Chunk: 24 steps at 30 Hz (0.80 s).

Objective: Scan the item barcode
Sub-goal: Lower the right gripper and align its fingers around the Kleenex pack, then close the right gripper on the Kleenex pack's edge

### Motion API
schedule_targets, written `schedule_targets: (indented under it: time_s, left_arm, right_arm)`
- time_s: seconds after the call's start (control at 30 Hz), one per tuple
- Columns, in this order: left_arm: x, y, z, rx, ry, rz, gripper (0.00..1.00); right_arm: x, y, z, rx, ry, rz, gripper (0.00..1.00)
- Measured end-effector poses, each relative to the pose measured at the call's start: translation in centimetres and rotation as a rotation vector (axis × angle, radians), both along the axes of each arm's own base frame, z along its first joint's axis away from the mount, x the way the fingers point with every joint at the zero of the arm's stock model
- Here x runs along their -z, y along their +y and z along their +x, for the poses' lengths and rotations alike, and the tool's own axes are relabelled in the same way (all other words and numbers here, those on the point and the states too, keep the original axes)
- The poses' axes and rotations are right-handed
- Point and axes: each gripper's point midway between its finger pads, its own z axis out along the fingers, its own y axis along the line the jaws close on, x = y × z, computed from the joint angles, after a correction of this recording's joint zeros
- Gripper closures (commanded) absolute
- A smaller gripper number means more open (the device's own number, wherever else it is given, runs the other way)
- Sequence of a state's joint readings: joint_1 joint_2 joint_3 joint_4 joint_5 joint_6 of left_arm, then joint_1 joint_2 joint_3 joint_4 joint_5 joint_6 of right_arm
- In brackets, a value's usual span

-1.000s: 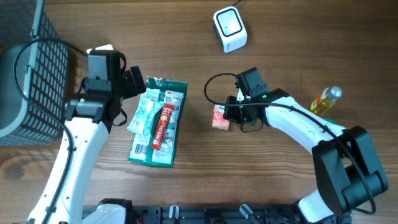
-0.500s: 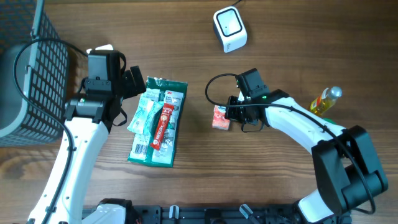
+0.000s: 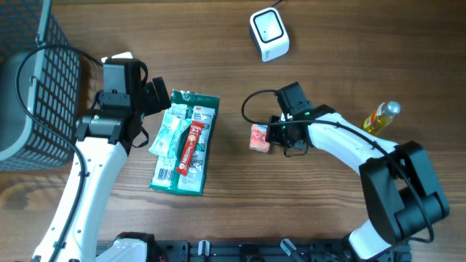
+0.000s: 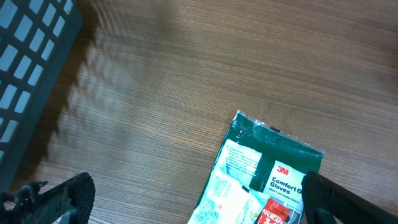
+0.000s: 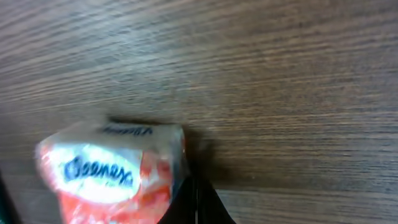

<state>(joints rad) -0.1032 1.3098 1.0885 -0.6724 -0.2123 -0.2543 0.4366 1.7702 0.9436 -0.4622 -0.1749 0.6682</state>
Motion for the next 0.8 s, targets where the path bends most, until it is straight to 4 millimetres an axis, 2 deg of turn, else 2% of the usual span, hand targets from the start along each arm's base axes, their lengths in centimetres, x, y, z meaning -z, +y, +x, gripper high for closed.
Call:
schedule_targets:
  time_s: [0.2,0.3,0.37,0.43,0.6,0.8]
  left_arm:
    - [0.0,0.0,0.0,0.0,0.0,0.0,0.0]
    - [0.0,0.0,0.0,0.0,0.0,0.0,0.0]
    - [0.0,0.0,0.0,0.0,0.0,0.0,0.0]
    - [0.0,0.0,0.0,0.0,0.0,0.0,0.0]
    - [0.0,0.0,0.0,0.0,0.0,0.0,0.0]
    - [0.0,0.0,0.0,0.0,0.0,0.0,0.0]
  right_arm:
    - [0.2,-0.9,-0.5,0.017,0.03,-0.009,0.96]
    - [-1.4,-0.7,0.1,0.012,-0.01,0.031,0.96]
    - [-3.3,0.0,0.5,-0.003,-0.057,0.075,0.96]
    - [-3.9,0.4,0.6,-0.01,-0.068,0.101,0.96]
    - [-4.0,0.8,0.5,-0.018,-0.065,0.118,0.96]
    - [-4.0,2.1,0.7,-0.047,-0.112,0.144,0.96]
